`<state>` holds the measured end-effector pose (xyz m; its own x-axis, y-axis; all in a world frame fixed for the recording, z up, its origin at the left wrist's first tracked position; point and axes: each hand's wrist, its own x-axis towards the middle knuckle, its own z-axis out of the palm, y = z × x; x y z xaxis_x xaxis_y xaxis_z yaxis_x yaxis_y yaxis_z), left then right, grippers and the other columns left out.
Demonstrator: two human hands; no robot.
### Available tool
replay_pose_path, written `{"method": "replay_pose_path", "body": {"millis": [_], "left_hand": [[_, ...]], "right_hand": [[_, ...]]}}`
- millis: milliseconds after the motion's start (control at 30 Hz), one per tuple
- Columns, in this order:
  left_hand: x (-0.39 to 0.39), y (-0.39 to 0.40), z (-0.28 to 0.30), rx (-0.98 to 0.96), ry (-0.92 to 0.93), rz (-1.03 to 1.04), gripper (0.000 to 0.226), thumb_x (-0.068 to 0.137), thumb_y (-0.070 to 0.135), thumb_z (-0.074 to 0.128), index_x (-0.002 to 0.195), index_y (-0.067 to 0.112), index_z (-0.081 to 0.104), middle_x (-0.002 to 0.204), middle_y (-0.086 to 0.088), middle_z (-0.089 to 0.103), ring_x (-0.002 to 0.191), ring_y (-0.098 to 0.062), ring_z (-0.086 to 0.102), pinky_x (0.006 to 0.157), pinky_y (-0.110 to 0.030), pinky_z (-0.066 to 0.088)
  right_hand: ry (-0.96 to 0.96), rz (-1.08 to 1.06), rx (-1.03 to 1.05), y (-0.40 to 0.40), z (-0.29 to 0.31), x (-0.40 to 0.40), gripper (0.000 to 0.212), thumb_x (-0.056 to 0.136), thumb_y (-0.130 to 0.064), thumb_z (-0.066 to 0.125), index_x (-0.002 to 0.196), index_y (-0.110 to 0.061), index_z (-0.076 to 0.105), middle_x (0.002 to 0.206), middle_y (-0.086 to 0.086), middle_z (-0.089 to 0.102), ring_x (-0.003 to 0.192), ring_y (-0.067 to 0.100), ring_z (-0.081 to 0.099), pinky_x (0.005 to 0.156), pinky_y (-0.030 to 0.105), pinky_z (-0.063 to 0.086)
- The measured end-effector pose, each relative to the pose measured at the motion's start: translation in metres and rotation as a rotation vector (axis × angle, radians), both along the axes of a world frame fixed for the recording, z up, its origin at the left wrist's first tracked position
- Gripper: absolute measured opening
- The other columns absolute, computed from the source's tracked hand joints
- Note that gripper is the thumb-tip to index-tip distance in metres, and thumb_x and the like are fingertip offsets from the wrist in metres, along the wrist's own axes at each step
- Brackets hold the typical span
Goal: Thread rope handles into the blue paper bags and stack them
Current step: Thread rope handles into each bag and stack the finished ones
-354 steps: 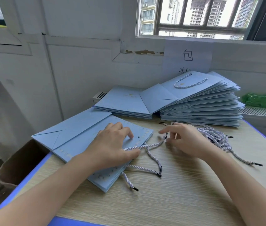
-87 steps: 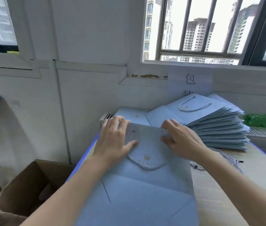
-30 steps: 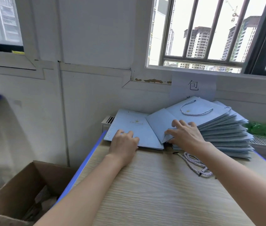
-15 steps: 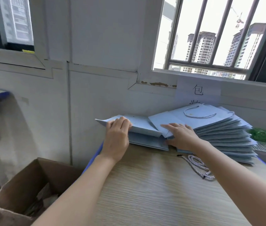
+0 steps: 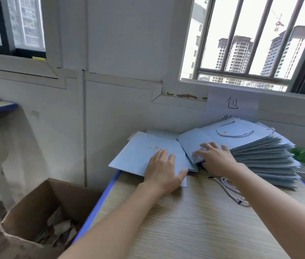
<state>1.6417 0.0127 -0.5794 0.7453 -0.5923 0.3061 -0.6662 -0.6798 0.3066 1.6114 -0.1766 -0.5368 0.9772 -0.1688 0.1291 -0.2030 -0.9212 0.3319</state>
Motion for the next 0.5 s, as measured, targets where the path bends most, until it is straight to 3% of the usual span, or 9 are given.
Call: {"method": "replay_pose_path", "body": {"millis": [67, 133, 233, 333, 433, 500], "left_hand": [[-0.009, -0.008, -0.008, 0.246, 0.126, -0.029, 0.081, 0.093, 0.062, 0.032, 0.153, 0.013, 0.006, 0.160, -0.012, -0.006, 0.147, -0.024, -0.010, 0.119, -0.040, -0.005], [-0.014, -0.008, -0.010, 0.325, 0.134, -0.043, 0.078, 0.095, 0.058, 0.031, 0.153, 0.015, 0.000, 0.159, -0.011, -0.011, 0.146, -0.024, -0.014, 0.118, -0.042, -0.007], [-0.025, 0.012, 0.000, 0.333, 0.145, -0.099, 0.067, 0.093, 0.049, 0.038, 0.149, 0.015, 0.022, 0.156, -0.010, 0.015, 0.145, -0.024, 0.010, 0.117, -0.040, 0.012], [-0.041, 0.038, 0.011, 0.239, 0.114, -0.081, 0.044, 0.090, 0.047, 0.047, 0.123, 0.017, 0.048, 0.123, -0.001, 0.048, 0.119, -0.020, 0.040, 0.099, -0.036, 0.032], [-0.048, 0.051, 0.024, 0.088, 0.103, 0.073, 0.034, 0.091, 0.044, 0.049, 0.108, 0.015, 0.054, 0.107, -0.004, 0.060, 0.105, -0.023, 0.052, 0.085, -0.032, 0.035], [-0.048, 0.050, 0.023, 0.126, 0.049, 0.135, 0.040, 0.092, 0.047, 0.046, 0.115, 0.015, 0.051, 0.118, -0.007, 0.054, 0.116, -0.025, 0.046, 0.092, -0.033, 0.035]], "right_hand": [[-0.039, -0.013, -0.062, -0.002, -0.002, -0.005, 0.049, 0.095, -0.022, 0.043, 0.138, -0.044, 0.033, 0.144, 0.002, 0.030, 0.133, 0.021, 0.024, 0.102, 0.040, 0.026], [-0.053, -0.039, -0.114, -0.006, -0.002, -0.008, 0.051, 0.095, -0.023, 0.046, 0.139, -0.046, 0.031, 0.137, 0.002, 0.033, 0.128, 0.022, 0.028, 0.098, 0.036, 0.029], [-0.020, -0.066, -0.094, -0.012, 0.000, -0.011, 0.058, 0.093, -0.017, 0.049, 0.140, -0.043, 0.029, 0.136, 0.001, 0.035, 0.127, 0.020, 0.031, 0.097, 0.033, 0.031], [0.013, -0.059, 0.003, -0.011, 0.006, -0.014, 0.063, 0.091, -0.007, 0.045, 0.144, -0.035, 0.028, 0.145, 0.000, 0.033, 0.131, 0.020, 0.031, 0.103, 0.035, 0.031], [-0.030, 0.024, 0.123, 0.001, 0.011, -0.028, 0.057, 0.093, -0.007, 0.039, 0.145, -0.029, 0.031, 0.152, 0.000, 0.027, 0.136, 0.020, 0.030, 0.108, 0.036, 0.026], [-0.107, 0.106, 0.197, 0.006, 0.009, -0.039, 0.046, 0.095, -0.015, 0.043, 0.139, -0.027, 0.041, 0.146, 0.001, 0.035, 0.132, 0.020, 0.035, 0.104, 0.037, 0.030]]}}
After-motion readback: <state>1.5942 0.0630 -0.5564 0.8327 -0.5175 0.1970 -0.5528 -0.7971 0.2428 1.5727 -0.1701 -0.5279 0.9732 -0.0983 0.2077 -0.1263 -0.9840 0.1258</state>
